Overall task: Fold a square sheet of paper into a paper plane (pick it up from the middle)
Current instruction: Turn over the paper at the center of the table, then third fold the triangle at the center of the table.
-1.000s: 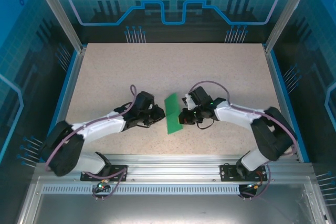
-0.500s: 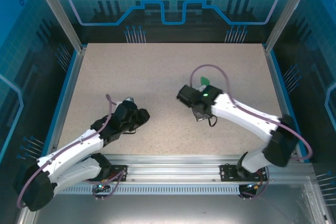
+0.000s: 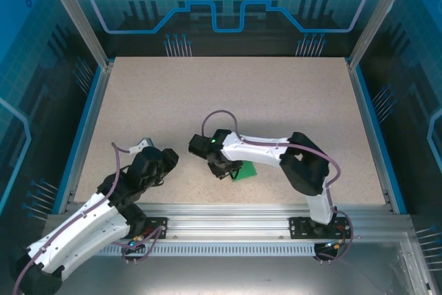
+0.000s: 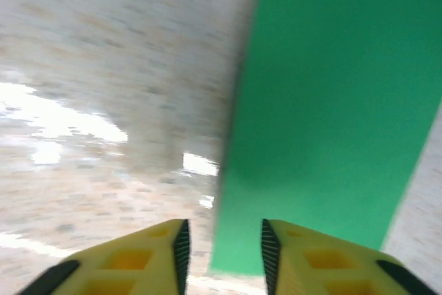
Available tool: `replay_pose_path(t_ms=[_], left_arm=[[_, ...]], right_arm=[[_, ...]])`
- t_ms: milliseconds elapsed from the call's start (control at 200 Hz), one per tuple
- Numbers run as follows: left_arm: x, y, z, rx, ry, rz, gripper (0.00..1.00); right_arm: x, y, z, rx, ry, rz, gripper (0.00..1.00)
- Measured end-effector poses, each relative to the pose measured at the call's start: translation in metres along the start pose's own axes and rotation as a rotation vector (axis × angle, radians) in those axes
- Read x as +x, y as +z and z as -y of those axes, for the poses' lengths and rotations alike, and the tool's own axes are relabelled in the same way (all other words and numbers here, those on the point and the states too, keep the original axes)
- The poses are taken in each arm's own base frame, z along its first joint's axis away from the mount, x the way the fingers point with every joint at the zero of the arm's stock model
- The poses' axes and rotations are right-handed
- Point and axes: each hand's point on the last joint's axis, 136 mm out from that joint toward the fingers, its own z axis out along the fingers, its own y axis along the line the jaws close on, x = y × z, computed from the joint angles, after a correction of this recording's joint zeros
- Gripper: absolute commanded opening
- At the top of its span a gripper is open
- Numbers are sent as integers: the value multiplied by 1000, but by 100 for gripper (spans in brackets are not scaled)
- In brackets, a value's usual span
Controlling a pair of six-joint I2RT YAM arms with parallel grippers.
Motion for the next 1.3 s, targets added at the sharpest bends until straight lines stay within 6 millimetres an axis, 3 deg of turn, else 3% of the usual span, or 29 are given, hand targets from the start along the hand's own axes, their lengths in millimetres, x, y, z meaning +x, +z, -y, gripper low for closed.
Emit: replay_pose_path(t_ms=[120, 250, 360, 460, 645, 780, 1005, 1300], left_arm=[[3, 4, -1, -3, 8, -14, 45], [19, 24, 8, -3, 49, -96, 44], [46, 48, 14, -30, 105, -229, 39], [72, 68, 32, -32, 170, -348, 33], [111, 92, 87, 52, 254, -487, 24], [137, 109, 104, 56, 281, -563, 18], [168, 126, 87, -25, 312, -642, 16], [171, 130, 73, -76, 318, -649, 14]], right_arm=[[0, -23, 13, -209, 82, 62, 48], [-6, -38, 70, -351, 264, 150, 50], [-1, -27, 114, -434, 408, 184, 50], [16, -4, 131, -495, 487, 140, 50], [29, 8, 126, -590, 489, 106, 49], [28, 9, 117, -649, 466, 122, 49], [27, 14, 108, -708, 448, 113, 50], [27, 23, 100, -721, 435, 85, 50]])
